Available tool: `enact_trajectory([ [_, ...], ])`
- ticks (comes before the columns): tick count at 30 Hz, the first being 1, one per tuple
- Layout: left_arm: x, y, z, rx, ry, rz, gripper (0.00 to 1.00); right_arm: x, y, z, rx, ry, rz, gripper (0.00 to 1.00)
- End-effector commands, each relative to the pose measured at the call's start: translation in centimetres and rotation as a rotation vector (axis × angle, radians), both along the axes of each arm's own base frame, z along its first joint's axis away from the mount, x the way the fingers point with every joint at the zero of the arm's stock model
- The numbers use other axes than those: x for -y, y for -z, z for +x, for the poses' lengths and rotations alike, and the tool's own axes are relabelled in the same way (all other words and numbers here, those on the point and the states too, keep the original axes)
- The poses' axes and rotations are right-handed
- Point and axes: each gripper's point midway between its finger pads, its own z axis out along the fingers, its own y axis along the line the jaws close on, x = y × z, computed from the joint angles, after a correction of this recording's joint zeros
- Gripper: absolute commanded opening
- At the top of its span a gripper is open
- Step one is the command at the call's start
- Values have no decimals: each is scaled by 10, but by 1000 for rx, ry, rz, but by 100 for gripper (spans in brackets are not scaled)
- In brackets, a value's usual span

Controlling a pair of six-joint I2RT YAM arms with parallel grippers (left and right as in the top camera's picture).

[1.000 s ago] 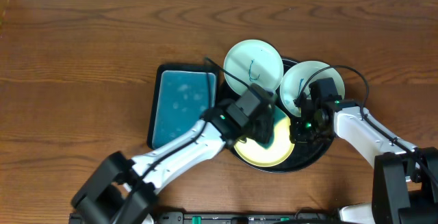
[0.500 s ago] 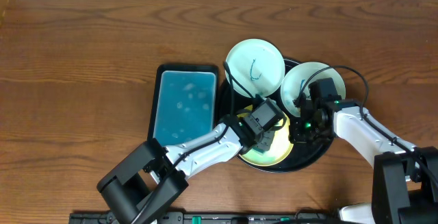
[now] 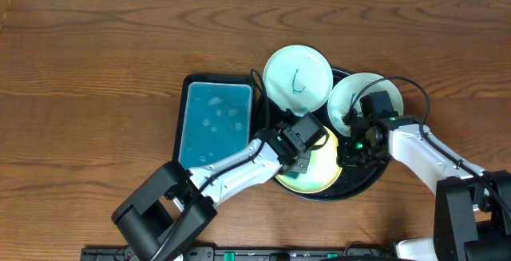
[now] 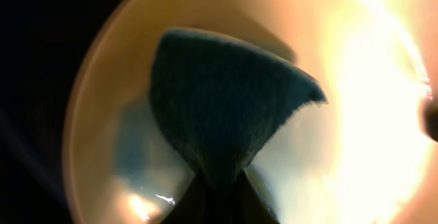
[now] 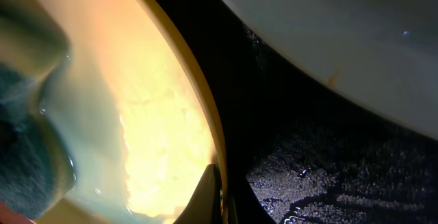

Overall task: Clean dirty plates on tray and stack at the side
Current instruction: 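Scrub the yellow plate with the sponge in the left gripper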

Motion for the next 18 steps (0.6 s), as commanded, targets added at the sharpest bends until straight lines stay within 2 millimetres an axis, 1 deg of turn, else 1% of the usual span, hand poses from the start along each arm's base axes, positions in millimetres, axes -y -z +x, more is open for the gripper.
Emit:
enact_trajectory([
  [1, 27, 4, -37, -164, 159, -140, 7, -3, 8, -11, -36, -26, -2, 1],
  [2, 34, 1, -38, -172, 174, -172, 7, -3, 8, -11, -36, -26, -2, 1],
  [4, 40, -2, -38, -164, 185, -197, 8, -3, 8, -11, -37, -26, -2, 1],
  [6, 43, -3, -37, -154, 189, -206, 7, -3, 8, -11, -38, -26, -2, 1],
  [8, 42, -3, -29, -114, 177, -195, 7, -3, 8, -11, -38, -26, -3, 1],
  [9, 36, -1, -16, -52, 144, -151, 8, -3, 8, -11, -39, -26, -3, 1],
  [11, 24, 0, 0, 28, 100, -87, 8, -3, 8, -12, -41, -26, -3, 1],
  [14, 9, -3, 28, 118, 28, -38, 8, -3, 8, -12, -41, -26, -3, 1],
  [17, -5, -3, 44, 132, -25, -30, 8, -3, 8, -12, -41, -26, -3, 1],
  [18, -9, -3, 46, 129, -36, -25, 8, -3, 8, -12, -41, -26, -3, 1],
])
